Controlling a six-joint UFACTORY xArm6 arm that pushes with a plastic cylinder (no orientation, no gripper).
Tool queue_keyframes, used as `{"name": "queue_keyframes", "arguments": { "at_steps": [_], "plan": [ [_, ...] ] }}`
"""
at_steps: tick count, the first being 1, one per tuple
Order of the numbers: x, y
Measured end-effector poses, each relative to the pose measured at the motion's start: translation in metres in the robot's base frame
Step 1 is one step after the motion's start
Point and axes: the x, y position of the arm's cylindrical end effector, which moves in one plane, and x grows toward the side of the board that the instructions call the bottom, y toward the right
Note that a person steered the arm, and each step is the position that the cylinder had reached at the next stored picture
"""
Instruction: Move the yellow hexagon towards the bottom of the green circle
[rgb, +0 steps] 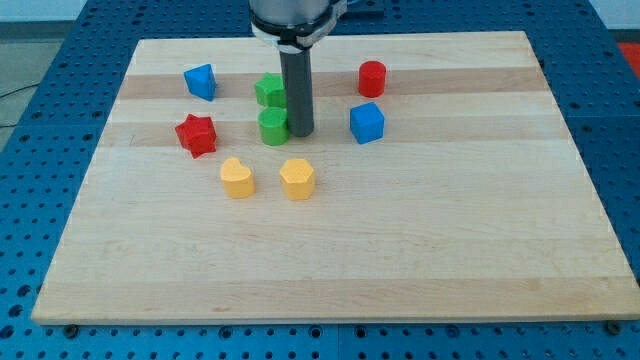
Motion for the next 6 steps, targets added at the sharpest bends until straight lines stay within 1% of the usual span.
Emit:
{"name": "queue_keyframes", "arguments": {
  "at_steps": [1,2,3,4,6],
  "plan": [
    [0.005,0.000],
    [0.041,0.053],
    [0.089,0.040],
    [0.105,0.026],
    [0.086,0.005]
  ]
}}
